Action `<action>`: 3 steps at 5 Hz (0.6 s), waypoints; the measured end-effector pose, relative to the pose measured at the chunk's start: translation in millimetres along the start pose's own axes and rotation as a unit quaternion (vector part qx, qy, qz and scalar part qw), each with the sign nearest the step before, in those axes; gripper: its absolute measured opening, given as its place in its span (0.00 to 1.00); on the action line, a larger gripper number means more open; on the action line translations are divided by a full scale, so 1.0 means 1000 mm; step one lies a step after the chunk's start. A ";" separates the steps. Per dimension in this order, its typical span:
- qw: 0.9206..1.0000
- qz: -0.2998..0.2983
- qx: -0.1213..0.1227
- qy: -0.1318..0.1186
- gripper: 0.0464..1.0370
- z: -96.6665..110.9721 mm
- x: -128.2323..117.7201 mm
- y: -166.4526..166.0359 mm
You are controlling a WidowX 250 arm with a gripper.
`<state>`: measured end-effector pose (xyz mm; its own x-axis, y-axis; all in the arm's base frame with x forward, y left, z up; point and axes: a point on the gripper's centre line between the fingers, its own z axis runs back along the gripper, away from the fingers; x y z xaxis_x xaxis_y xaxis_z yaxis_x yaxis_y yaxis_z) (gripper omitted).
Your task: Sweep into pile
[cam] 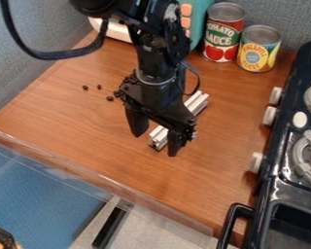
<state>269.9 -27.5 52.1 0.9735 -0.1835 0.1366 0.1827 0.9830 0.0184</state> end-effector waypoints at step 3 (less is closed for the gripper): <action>1.000 0.001 0.007 0.001 0.96 -0.019 0.018 0.010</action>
<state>292.0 -21.3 36.2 0.9743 -0.1812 0.1338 0.1785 0.9834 0.0320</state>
